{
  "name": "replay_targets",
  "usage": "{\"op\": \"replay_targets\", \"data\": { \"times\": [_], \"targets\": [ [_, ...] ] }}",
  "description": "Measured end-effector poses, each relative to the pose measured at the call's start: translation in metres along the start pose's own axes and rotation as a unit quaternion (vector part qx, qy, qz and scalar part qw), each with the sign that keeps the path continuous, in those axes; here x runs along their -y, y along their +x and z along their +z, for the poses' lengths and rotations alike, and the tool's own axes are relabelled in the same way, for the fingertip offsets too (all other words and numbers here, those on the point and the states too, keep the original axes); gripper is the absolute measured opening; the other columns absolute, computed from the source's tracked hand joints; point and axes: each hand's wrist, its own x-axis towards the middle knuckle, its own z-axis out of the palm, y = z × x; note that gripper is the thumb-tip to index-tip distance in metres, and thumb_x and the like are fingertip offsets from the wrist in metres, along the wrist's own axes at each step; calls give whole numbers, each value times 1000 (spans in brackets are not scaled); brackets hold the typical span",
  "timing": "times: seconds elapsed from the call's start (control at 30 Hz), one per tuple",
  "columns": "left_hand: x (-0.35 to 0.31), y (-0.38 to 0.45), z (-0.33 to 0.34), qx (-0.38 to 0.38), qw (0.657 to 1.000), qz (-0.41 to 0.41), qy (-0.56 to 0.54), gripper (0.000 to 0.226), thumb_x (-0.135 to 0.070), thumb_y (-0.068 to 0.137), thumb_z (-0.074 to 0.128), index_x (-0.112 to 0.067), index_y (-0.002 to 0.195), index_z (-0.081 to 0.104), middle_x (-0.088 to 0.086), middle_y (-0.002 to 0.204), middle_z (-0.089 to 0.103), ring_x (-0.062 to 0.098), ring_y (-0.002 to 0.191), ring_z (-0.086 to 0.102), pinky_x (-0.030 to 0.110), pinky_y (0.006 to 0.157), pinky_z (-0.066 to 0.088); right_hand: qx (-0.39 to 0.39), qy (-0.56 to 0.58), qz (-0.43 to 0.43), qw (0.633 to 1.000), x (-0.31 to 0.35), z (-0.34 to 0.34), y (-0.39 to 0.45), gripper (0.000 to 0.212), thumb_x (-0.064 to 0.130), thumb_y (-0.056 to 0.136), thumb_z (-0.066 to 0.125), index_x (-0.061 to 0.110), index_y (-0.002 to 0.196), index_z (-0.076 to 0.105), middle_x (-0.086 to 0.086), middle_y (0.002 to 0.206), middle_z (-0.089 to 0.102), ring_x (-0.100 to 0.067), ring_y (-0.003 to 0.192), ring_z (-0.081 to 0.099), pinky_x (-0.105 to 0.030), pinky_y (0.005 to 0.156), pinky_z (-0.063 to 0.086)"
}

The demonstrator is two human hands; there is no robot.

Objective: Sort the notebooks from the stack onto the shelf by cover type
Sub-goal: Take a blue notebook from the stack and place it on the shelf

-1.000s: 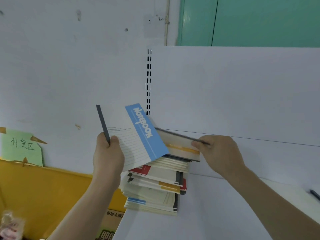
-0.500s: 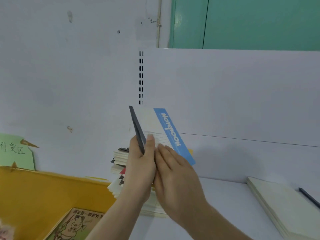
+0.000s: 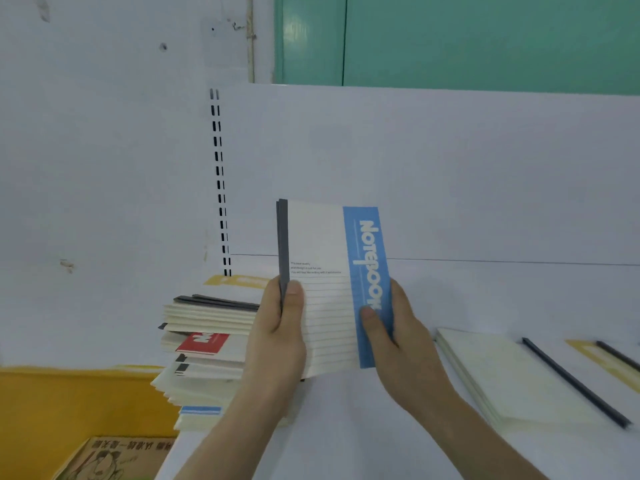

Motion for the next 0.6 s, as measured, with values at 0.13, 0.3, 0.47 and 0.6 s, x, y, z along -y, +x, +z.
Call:
{"op": "replay_targets", "data": {
  "times": [0.13, 0.3, 0.47, 0.6],
  "targets": [
    [12, -9, 20, 52, 997, -1, 55, 14, -32, 105, 45, -24, 102, 56, -11, 92, 70, -2, 81, 64, 10, 65, 45, -24, 43, 36, 998, -12, -23, -21, 41, 21, 101, 47, 42, 134, 34, 25, 101, 64, -3, 83, 66, -30, 61, 58],
    [12, -28, 47, 217, 968, -70, 104, 17, -34, 105, 41, -29, 120, 36, 1, 106, 62, 27, 78, 71, 40, 47, 59, -109, -19, 68, 992, -23, -59, -52, 44, 21, 101, 47, 39, 139, 35, 24, 101, 60, -9, 82, 64, -35, 55, 59],
    [19, -63, 78, 278, 955, -30, 103, 51, -20, 100, 55, -39, 140, 30, -11, 110, 63, 20, 85, 67, 32, 47, 58, -188, -33, 110, 975, -30, -100, -96, 47, 24, 100, 50, 42, 141, 34, 28, 102, 61, -7, 81, 67, -30, 52, 59],
    [25, -101, 112, 350, 930, 27, 105, 90, -20, 94, 64, -50, 152, 2, -20, 128, 58, 13, 94, 65, 26, 68, 56, -246, -59, 140, 957, -35, -134, -128, 51, 29, 99, 51, 46, 143, 31, 26, 111, 58, -12, 74, 67, -27, 50, 57]
  ]
}}
